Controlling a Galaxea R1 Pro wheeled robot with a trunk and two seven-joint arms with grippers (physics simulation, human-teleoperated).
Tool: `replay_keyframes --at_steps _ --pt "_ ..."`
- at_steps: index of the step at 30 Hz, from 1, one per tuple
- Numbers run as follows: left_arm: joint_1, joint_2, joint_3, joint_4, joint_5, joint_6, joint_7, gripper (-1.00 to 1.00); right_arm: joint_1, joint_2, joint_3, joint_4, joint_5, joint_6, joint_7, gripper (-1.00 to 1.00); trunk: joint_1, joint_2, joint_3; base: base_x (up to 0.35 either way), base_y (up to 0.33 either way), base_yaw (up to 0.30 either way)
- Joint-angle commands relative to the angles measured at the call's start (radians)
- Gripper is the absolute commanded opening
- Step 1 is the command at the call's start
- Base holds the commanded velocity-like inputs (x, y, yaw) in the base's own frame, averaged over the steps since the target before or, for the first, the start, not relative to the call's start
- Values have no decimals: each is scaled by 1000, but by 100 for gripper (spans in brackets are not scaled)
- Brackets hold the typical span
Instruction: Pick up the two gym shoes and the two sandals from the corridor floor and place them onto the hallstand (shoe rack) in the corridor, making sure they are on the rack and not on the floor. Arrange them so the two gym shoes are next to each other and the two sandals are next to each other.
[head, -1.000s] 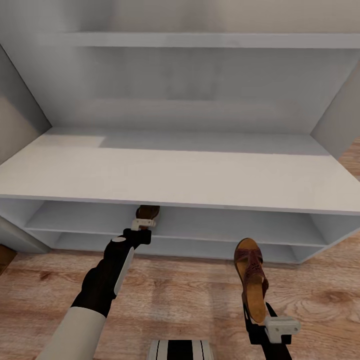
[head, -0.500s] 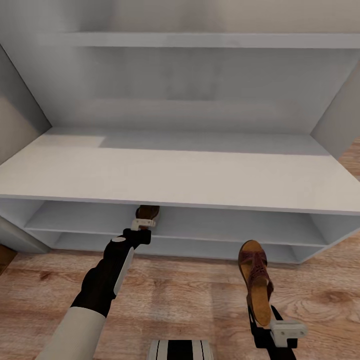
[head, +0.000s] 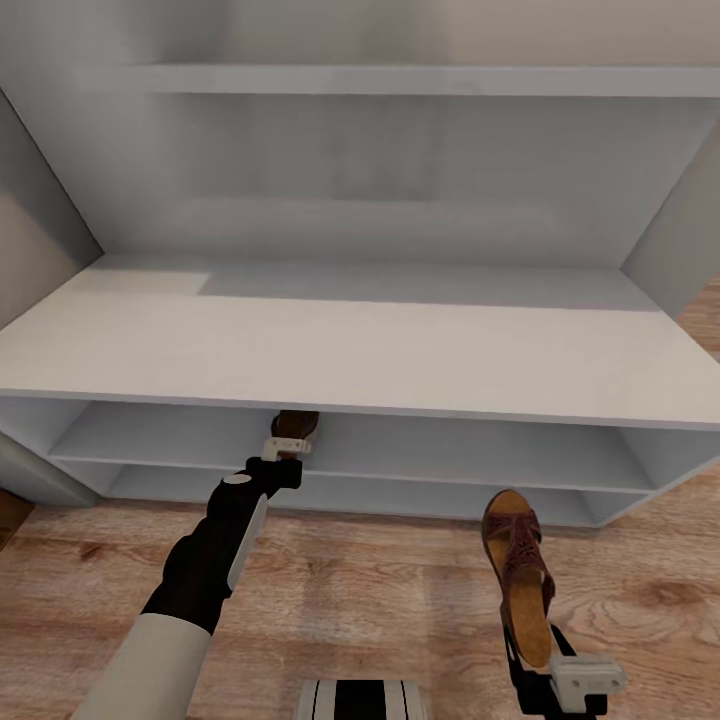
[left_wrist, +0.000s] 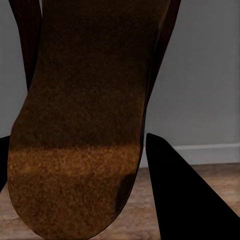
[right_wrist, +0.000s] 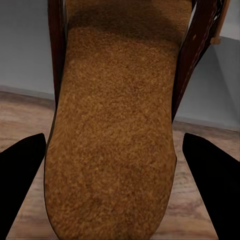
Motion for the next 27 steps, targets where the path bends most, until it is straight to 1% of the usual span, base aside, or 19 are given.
replay_keyframes --at_steps 1,20,27 --pt "0 0 0 0 -3 0 -2 -100 1 1 0 0 -1 0 0 -100 0 0 0 0 0 0" --pt "0 1 0 0 -3 0 -2 -100 7 2 0 -17 -1 -1 -7 -100 0 0 0 1 0 0" --pt "1 0 0 0 -3 -2 -2 -100 9 2 0 -18 -1 -1 -8 -100 0 0 0 143 0 0"
